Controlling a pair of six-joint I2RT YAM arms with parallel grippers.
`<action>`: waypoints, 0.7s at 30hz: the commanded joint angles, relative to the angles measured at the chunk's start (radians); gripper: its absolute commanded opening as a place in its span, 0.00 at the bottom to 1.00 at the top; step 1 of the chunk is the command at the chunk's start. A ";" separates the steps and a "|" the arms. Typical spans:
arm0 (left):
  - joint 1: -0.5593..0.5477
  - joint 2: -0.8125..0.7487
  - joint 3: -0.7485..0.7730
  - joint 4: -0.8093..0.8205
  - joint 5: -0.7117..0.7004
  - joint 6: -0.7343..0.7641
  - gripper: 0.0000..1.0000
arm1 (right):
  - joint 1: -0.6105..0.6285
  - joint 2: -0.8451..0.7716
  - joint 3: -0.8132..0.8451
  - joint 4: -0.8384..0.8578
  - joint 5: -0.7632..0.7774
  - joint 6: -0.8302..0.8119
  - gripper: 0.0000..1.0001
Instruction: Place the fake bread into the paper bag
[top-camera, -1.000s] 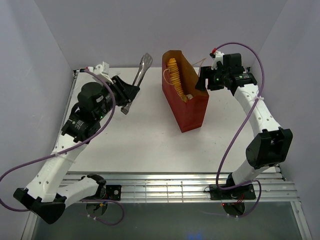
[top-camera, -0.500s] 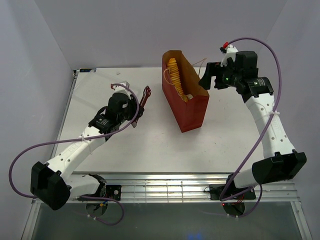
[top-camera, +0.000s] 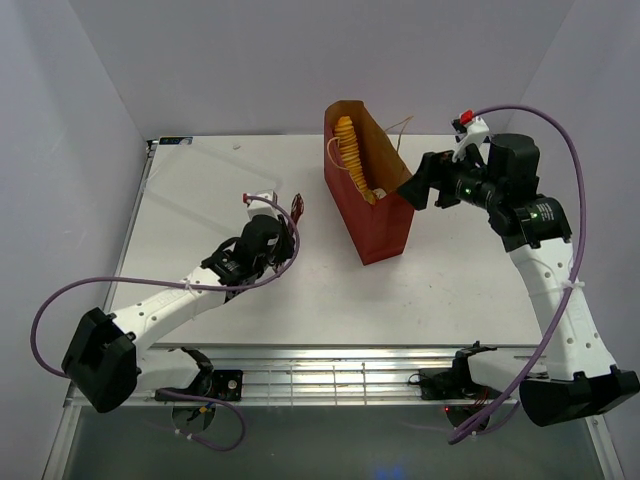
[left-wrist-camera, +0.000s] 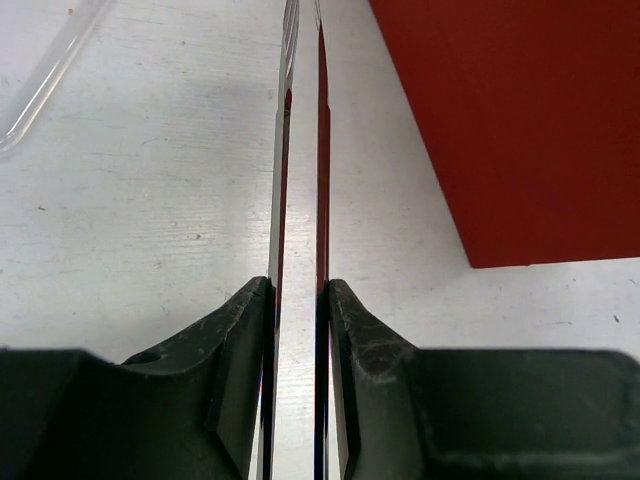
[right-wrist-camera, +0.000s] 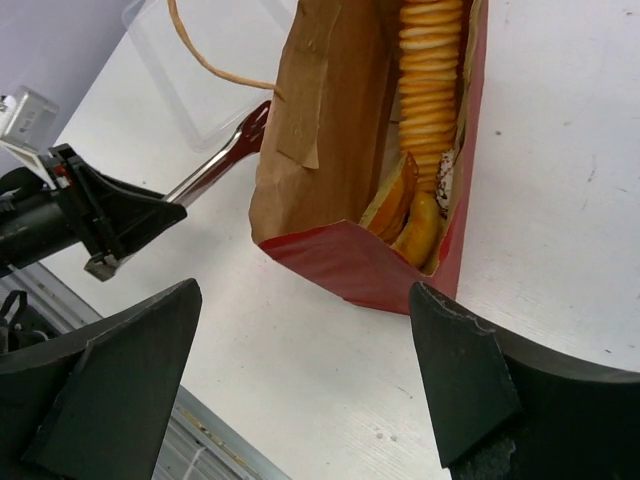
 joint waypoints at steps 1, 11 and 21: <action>-0.024 0.013 -0.018 0.091 -0.101 0.041 0.39 | 0.006 -0.060 -0.056 0.067 -0.048 0.031 0.90; -0.027 0.203 -0.038 0.226 -0.071 0.058 0.40 | 0.007 -0.143 -0.133 0.123 -0.128 0.084 0.90; -0.027 0.334 -0.050 0.263 -0.043 0.027 0.44 | 0.009 -0.158 -0.164 0.133 -0.135 0.092 0.90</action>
